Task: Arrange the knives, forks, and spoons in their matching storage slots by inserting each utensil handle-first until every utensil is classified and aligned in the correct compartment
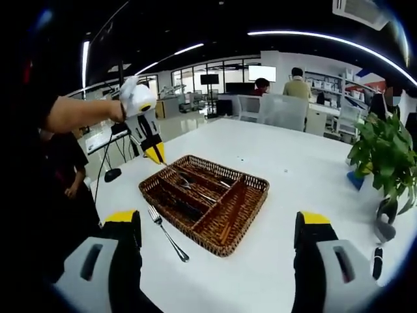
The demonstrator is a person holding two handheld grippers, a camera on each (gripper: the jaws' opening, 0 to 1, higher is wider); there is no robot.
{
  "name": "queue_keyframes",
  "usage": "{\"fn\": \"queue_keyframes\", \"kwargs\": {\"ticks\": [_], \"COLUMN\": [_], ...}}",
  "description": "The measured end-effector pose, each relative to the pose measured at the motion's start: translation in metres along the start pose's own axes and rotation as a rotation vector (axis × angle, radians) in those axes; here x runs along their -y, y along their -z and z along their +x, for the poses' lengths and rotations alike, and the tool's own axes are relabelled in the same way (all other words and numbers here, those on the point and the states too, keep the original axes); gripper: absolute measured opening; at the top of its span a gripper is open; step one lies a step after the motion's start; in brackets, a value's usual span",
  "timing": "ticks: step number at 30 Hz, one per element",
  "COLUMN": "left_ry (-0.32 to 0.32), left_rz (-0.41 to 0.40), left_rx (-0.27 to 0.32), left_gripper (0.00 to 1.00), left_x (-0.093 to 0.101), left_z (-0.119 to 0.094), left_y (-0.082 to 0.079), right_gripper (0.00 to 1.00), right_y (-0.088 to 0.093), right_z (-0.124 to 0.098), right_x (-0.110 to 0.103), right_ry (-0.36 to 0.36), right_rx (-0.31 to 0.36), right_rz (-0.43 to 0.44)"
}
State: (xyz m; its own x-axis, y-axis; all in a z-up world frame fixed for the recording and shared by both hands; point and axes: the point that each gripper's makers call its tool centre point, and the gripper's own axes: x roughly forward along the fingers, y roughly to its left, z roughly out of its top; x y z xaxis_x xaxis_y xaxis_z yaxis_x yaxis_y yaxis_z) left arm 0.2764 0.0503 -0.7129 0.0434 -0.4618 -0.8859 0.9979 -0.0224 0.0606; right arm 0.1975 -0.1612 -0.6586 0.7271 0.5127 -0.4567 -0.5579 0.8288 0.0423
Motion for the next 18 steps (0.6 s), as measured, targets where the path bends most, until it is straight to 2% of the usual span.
{"fn": "queue_keyframes", "kwargs": {"ticks": [11,18], "left_ry": [-0.024,-0.043], "left_rz": [0.011,0.015], "left_rx": [0.001,-0.002], "left_gripper": [0.00,0.00], "left_x": [-0.024,-0.046], "left_z": [0.002,0.001], "left_y": [-0.001,0.001], "right_gripper": [0.99,0.99], "right_y": [-0.004,-0.007], "right_z": [-0.001,-0.002], "right_x": [-0.002,-0.002], "right_ry": [-0.001,0.000], "right_rx": [-0.003,-0.002], "right_rz": [0.009,0.011]}}
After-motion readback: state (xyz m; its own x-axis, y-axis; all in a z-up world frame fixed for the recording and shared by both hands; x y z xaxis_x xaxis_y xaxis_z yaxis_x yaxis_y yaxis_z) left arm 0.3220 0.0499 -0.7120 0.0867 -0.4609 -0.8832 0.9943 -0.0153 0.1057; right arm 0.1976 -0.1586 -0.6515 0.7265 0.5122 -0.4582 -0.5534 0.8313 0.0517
